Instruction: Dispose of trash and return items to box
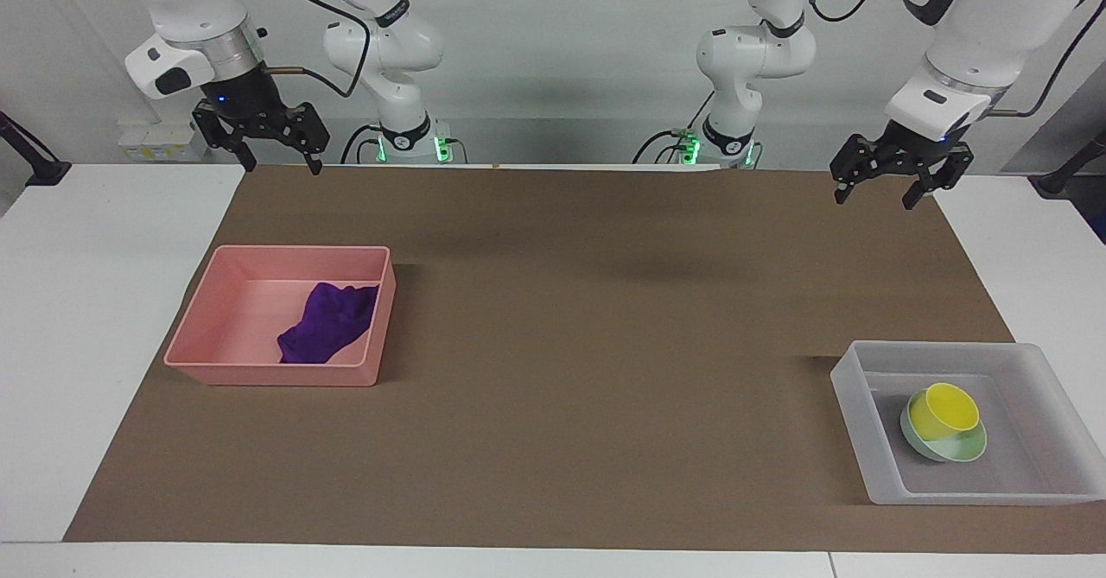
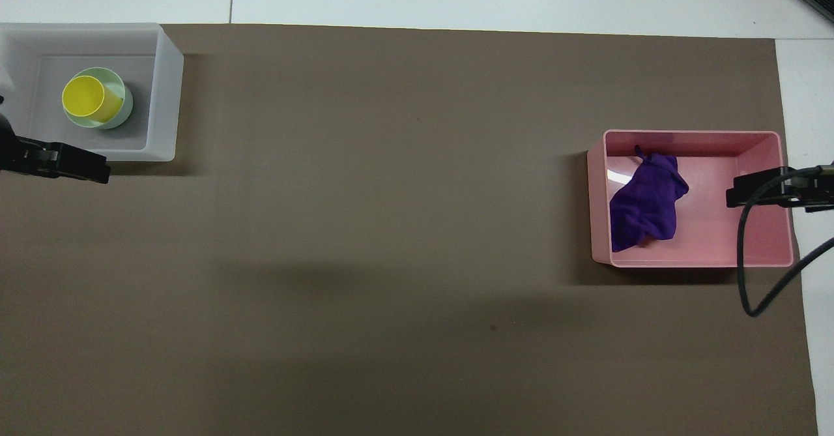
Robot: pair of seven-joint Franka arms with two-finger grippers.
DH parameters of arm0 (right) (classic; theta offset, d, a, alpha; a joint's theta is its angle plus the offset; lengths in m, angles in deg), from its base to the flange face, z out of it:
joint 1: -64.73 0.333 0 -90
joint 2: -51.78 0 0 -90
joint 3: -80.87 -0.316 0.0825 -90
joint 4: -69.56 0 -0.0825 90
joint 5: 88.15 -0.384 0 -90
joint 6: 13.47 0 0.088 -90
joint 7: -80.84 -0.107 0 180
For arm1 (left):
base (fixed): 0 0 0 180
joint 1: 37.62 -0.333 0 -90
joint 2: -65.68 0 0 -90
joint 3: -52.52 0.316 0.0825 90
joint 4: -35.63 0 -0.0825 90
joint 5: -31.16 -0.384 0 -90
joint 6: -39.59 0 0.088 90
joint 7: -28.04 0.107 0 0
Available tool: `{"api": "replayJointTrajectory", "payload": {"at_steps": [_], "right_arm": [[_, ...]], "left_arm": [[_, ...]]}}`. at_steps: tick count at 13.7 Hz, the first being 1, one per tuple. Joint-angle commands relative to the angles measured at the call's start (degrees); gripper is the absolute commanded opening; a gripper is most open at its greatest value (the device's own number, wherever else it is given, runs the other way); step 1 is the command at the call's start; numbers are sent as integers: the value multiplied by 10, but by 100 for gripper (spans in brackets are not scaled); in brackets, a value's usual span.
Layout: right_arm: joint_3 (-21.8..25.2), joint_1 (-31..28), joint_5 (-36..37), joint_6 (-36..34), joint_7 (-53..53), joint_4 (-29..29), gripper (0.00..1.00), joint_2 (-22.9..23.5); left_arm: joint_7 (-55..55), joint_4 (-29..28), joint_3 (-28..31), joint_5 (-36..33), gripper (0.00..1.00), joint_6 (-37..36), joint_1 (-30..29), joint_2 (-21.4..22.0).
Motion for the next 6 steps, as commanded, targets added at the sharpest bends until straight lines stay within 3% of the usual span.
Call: {"api": "replayJointTrajectory", "payload": {"at_steps": [1,6], "right_arm": [[-3,-2,-1,4,-6,-6,100,-3],[-3,-2,-1,4,-6,-6,100,-3]], "left_arm": [[-7,-3,1,1,100,-7,-2,7],[-6,-7,1,1,100,-7,-2,8]]}}
